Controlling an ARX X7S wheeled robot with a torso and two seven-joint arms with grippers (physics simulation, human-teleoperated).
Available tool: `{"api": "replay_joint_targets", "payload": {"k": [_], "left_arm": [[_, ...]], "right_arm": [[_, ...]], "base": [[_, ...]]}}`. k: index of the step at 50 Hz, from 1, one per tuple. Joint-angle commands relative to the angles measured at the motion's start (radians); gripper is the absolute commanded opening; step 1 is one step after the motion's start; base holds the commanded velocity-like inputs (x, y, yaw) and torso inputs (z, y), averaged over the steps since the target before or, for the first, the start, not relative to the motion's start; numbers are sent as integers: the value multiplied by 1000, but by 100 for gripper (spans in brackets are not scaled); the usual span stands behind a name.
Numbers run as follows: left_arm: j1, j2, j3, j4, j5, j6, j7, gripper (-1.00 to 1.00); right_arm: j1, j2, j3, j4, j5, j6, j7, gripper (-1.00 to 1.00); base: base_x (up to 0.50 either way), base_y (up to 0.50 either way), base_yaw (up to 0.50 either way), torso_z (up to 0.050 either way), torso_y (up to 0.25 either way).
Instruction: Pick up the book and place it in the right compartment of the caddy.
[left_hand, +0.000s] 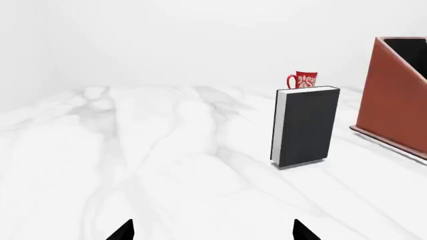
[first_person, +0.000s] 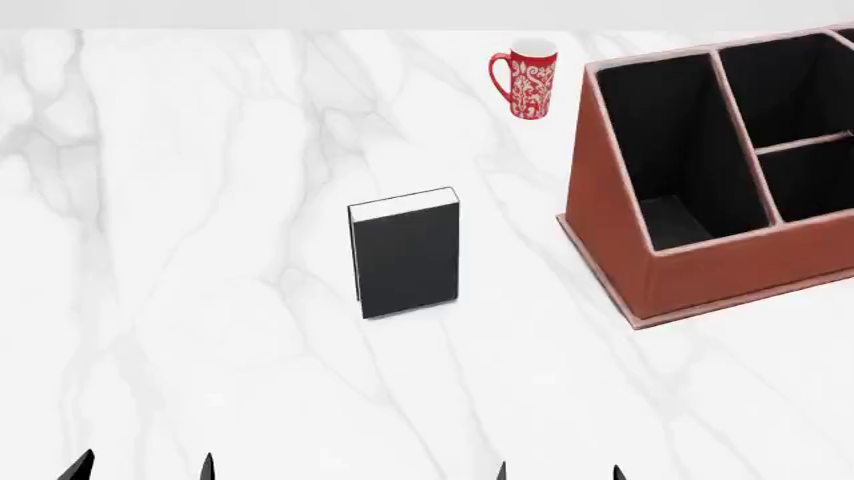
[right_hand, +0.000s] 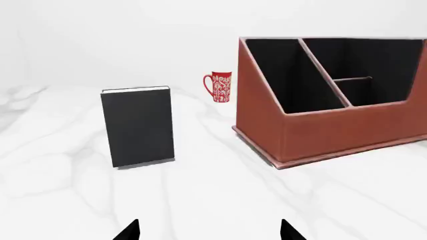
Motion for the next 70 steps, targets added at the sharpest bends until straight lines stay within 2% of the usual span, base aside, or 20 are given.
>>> {"api": "replay_joint_targets", "payload": {"k": [1, 9, 15, 38, 49, 53, 55, 57, 60, 65, 68, 70], "left_arm": [[2, -17, 18, -1, -10, -3, -21, 100], [1, -45, 33, 8, -27, -12, -57, 100], [-2, -57, 49, -1, -26, -9, -75, 100], [-6, -84, 88, -28, -46, 9, -112, 100], [24, -111, 56, 72, -80, -44, -149, 100], [53, -131, 15, 174, -84, -112, -191, 100], [85, -149, -38, 283, -92, -184, -230, 100], [111, -168, -97, 380, -99, -262, -268, 100], [139, -187, -167, 453, -112, -303, -300, 100], [199, -228, -371, 631, -159, -456, -370, 100], [245, -240, -497, 709, -187, -503, -394, 100], [280, -243, -590, 770, -214, -538, -402, 100]], "right_arm": [[-3, 16, -23, -7, 1, 0, 29, 100], [-4, 42, -58, 6, 8, -22, 63, 100], [-3, 57, -74, -32, 19, 24, 72, 100], [6, 94, -109, -23, 49, 26, 93, 100], [48, 99, -91, -78, 102, 158, 124, 100], [85, 108, -94, -169, 109, 275, 142, 100], [148, 117, -82, -260, 164, 435, 131, 100], [217, 125, -75, -319, 177, 538, 145, 100], [335, 131, -59, -366, 205, 672, 159, 100], [533, 134, -63, -378, 245, 874, 164, 100], [655, 122, -68, -339, 253, 934, 172, 100], [765, 98, -37, -291, 317, 1075, 151, 100]], "base": [[0, 0, 0, 0, 0], [0, 0, 0, 0, 0], [0, 0, 0, 0, 0], [81, -500, 0, 0, 0], [31, -114, 0, 0, 0], [0, 0, 0, 0, 0], [0, 0, 0, 0, 0], [0, 0, 0, 0, 0], [0, 0, 0, 0, 0], [0, 0, 0, 0, 0], [0, 0, 0, 0, 0], [0, 0, 0, 0, 0]]}}
